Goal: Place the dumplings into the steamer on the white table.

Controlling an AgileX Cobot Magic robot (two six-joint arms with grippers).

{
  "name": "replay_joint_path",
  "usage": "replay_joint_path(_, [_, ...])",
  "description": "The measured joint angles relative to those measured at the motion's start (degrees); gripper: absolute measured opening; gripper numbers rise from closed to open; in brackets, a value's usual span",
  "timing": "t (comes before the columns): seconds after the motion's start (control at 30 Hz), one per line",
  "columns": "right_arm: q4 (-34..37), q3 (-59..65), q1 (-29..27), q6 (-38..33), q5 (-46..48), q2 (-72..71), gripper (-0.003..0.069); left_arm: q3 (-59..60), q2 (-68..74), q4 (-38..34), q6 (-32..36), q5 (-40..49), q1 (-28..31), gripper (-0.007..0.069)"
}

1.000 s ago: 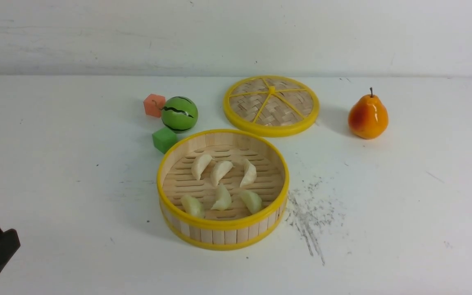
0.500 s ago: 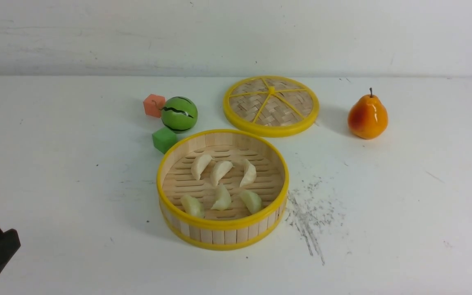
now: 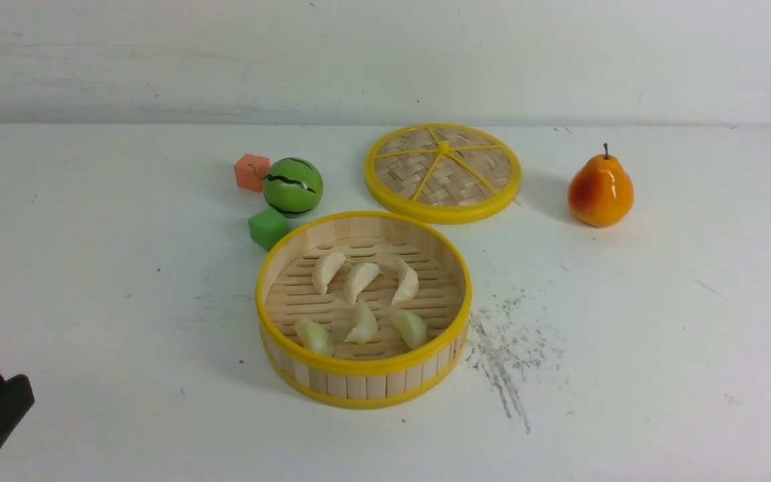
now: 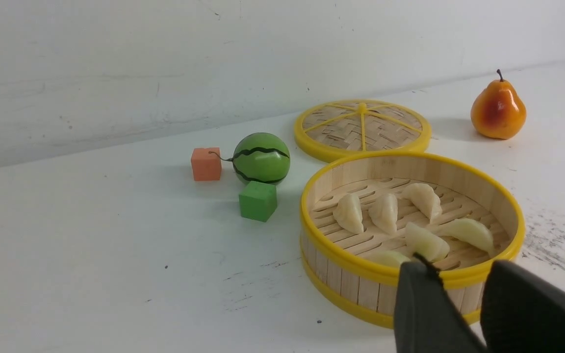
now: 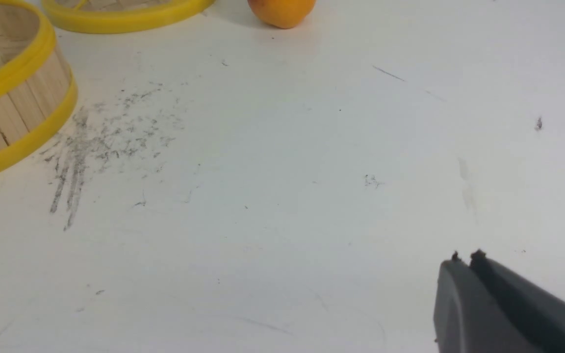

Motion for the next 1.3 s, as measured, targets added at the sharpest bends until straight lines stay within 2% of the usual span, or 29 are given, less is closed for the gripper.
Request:
replay_joint_path(1.13, [0.0,0.0,0.0,0.0,0.0,0.0,0.0059,0.2,-0.1,0.0,0.0,-0.1,0.0,0.0226])
replay_joint_path(1.3, [0.0,0.0,0.0,0.0,0.0,0.0,0.0062,0.9,-4.0,1.5,0.0,0.5,1.8,0.0227])
